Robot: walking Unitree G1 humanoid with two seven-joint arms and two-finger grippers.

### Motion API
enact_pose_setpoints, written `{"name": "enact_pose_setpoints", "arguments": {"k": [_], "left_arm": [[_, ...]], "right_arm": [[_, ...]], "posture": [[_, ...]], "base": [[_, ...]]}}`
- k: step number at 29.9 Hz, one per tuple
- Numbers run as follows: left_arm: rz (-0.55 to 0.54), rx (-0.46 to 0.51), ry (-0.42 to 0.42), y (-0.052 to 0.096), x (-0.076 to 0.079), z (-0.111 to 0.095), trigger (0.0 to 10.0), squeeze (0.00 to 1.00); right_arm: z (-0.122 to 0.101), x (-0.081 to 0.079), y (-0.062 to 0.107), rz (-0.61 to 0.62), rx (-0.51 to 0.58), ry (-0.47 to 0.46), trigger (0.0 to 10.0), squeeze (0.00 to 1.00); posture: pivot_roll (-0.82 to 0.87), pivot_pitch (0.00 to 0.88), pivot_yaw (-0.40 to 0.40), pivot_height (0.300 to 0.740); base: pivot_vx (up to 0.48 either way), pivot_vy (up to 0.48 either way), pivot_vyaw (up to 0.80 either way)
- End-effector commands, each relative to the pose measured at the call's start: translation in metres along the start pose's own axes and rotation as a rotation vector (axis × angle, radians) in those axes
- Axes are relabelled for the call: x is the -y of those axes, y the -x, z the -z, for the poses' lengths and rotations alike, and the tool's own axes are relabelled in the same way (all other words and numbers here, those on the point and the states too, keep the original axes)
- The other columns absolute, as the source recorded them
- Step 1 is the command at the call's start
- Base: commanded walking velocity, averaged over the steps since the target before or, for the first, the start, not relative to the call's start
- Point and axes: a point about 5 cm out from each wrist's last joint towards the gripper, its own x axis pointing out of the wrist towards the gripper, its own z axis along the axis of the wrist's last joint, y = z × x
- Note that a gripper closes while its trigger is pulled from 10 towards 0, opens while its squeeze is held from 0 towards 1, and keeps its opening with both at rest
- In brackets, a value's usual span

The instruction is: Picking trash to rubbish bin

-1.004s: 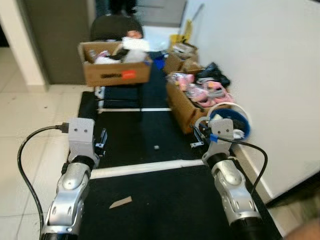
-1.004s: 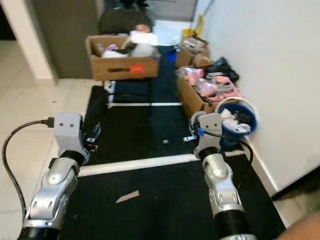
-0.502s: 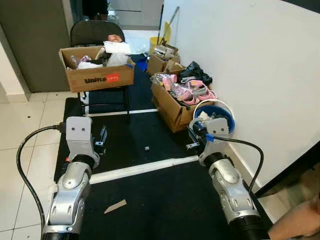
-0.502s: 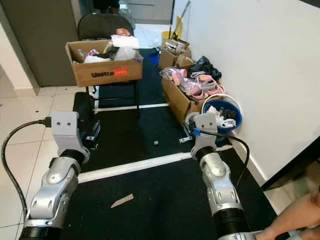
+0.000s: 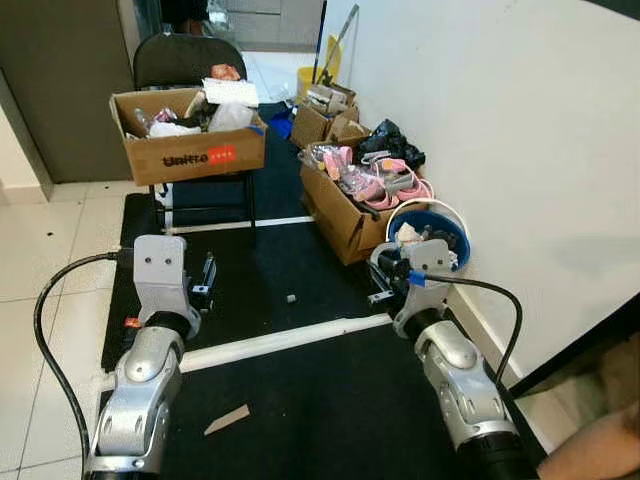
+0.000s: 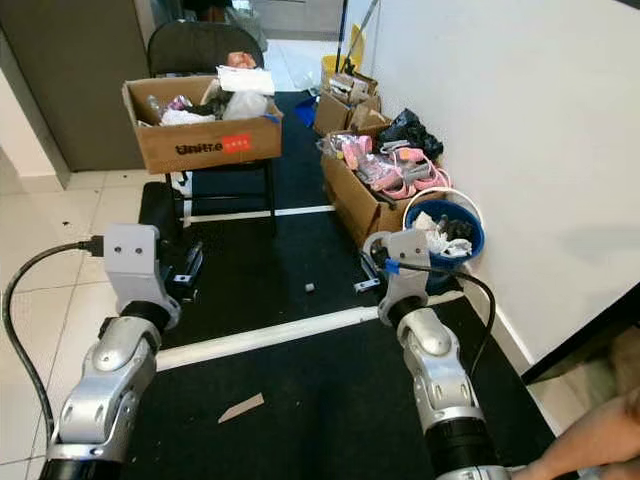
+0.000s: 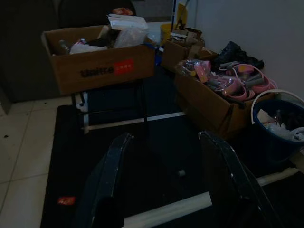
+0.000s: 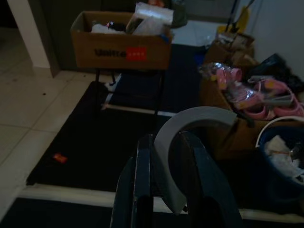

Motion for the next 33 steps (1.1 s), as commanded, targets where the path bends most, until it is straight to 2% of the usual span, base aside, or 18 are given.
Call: {"name": "enact_pose_setpoints", "arguments": {"k": [1,8,22,33], "left_arm": [[-0.008,-0.014,-0.012,0.001,-0.001,0.001,10.0,0.00],[-0.008,-0.008,-0.022,-0.003,-0.004,-0.002,10.0,0.00],[0.004,-0.029,-0.038,-0.003,-0.005,0.000,10.0,0.00],[0.024,-0.055,-0.021,0.003,-0.001,0.007,10.0,0.00]], "right_arm": [[0.005,-0.003,-0.002,-0.018,-0.019,-0.031,10.0,0.00],[0.009,-0.011,-0.004,-0.047,-0.032,-0.047,10.0,0.00],[0.012,-0.011,-0.006,-0.041,-0.055,-0.045,10.0,0.00],[0.024,-0.013,0.000,-0.038,-0.100,-0.132,10.0,0.00]], "posture": [[0.07,0.093,-0.070,0.740],[0.07,0.091,-0.073,0.740],[0.07,0.106,-0.066,0.740],[0.06,0.102,-0.057,0.740]], "base": [[0.371,0.000,0.00],[0.368,0.000,0.00],[0.374,0.000,0.00],[0.382,0.000,0.00]]}}
